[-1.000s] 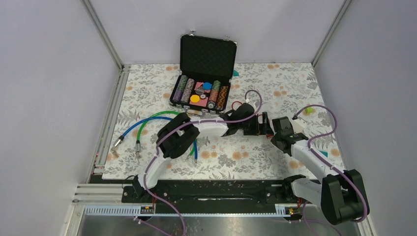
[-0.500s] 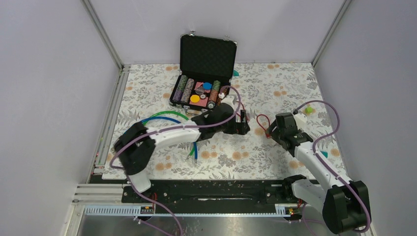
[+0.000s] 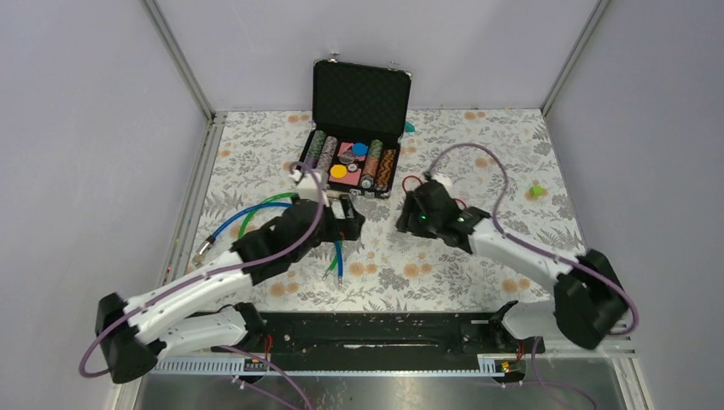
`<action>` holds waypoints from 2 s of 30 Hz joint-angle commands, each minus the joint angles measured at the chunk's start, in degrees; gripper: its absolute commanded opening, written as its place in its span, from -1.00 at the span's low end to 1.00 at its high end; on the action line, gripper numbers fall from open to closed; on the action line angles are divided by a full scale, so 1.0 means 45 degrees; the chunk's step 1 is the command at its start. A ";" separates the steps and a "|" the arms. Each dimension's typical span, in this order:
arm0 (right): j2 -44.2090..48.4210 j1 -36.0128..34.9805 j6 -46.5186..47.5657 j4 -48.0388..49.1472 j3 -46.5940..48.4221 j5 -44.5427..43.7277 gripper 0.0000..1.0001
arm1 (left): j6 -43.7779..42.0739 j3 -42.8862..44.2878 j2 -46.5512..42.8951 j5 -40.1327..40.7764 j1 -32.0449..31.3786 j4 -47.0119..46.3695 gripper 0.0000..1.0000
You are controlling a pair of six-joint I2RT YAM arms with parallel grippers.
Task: Lock with the key
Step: Pick up the lock from the center of the board.
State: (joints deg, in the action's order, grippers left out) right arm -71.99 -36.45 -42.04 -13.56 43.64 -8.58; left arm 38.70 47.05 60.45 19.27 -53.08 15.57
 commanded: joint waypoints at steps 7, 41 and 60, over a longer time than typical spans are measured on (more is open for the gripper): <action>-0.7357 -0.3733 0.2646 -0.0147 0.7945 0.0573 0.04 | -0.0605 0.0871 -0.5518 0.3842 0.0240 0.5554 0.98; -1.3673 -0.5974 0.5742 -0.3973 1.3671 -0.3663 -0.50 | -0.1452 0.1340 -0.9061 0.3969 0.0252 0.6659 0.98; -0.6879 -0.5986 0.7080 -0.1196 1.1283 -0.7109 -1.00 | -0.1636 0.1458 -0.7628 0.4682 0.0244 0.5058 0.98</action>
State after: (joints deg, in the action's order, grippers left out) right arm -113.97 -63.24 -12.12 -26.70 95.07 -34.68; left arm 32.88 51.75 23.53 36.99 -52.16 43.44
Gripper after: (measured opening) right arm 0.065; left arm 0.989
